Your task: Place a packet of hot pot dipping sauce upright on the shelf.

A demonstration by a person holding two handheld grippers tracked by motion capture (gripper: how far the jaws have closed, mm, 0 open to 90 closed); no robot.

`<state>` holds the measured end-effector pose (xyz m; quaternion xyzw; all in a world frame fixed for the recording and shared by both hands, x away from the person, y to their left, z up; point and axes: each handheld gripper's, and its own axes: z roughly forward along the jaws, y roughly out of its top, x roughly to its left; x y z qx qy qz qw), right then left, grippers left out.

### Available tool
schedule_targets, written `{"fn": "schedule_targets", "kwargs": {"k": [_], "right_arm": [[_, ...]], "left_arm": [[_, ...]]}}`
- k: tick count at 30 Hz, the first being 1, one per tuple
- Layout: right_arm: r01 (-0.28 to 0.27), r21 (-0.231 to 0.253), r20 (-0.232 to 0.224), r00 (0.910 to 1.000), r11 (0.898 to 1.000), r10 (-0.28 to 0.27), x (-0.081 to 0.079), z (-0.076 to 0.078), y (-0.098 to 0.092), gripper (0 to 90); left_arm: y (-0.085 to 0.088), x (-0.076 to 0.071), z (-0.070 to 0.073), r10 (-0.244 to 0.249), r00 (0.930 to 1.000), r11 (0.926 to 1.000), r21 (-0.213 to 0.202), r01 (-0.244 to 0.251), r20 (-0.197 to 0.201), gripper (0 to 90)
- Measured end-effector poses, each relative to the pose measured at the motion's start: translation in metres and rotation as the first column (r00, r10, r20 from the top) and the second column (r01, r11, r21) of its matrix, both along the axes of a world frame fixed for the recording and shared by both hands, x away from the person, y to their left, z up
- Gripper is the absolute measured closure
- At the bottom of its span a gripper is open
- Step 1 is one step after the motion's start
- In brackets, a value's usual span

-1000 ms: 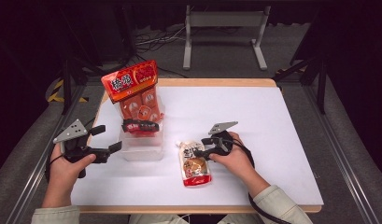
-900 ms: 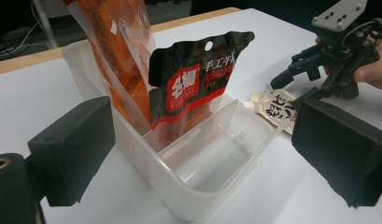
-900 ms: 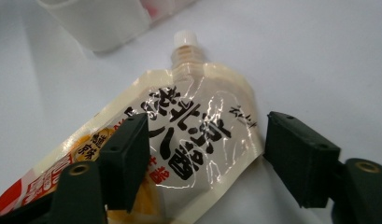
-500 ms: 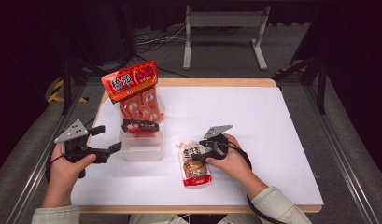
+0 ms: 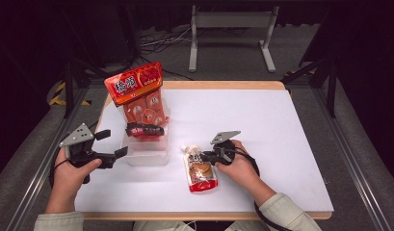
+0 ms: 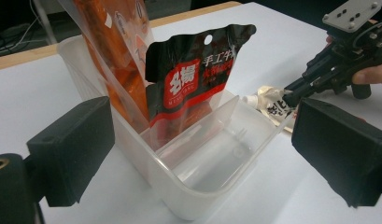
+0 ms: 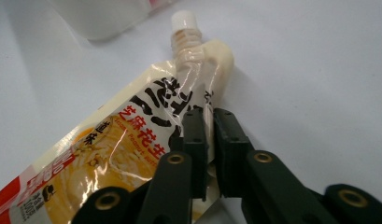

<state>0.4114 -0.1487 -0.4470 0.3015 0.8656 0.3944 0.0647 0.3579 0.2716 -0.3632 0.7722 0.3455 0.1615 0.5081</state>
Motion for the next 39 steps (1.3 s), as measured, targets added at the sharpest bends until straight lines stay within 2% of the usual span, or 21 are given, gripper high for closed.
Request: {"fn": "schedule_targets", "kwargs": {"k": [10, 19, 23, 31, 39], "right_arm": [[0.003, 0.013, -0.015, 0.9999, 1.0, -0.003, 0.0, 0.003, -0.004, 88.9], [0.004, 0.058, 0.003, 1.0, 0.998, -0.004, -0.006, 0.024, -0.012, 89.5], [-0.004, 0.071, 0.027, 0.9996, 0.997, 0.002, -0.013, 0.036, -0.013, 89.6], [-0.02, 0.127, 0.078, 0.9969, 0.992, 0.01, -0.024, 0.06, -0.018, 89.7], [-0.052, 0.161, 0.138, 0.99, 0.986, 0.029, -0.037, 0.08, -0.02, 89.9]], "left_arm": [[0.0, -0.001, 0.002, -0.009, 0.9999, 0.9999, -0.007, 0.009, 0.005, 6.8], [-0.003, -0.002, 0.005, -0.022, 0.9997, 0.9997, -0.007, 0.022, 0.007, 6.7], [-0.006, -0.002, 0.006, -0.033, 0.9994, 0.9994, -0.005, 0.033, 0.009, 6.8], [-0.011, -0.004, 0.01, -0.046, 0.9987, 0.9989, -0.002, 0.046, 0.02, 6.8], [-0.018, -0.004, 0.012, -0.07, 0.9969, 0.9976, 0.005, 0.069, 0.036, 6.4]]}}
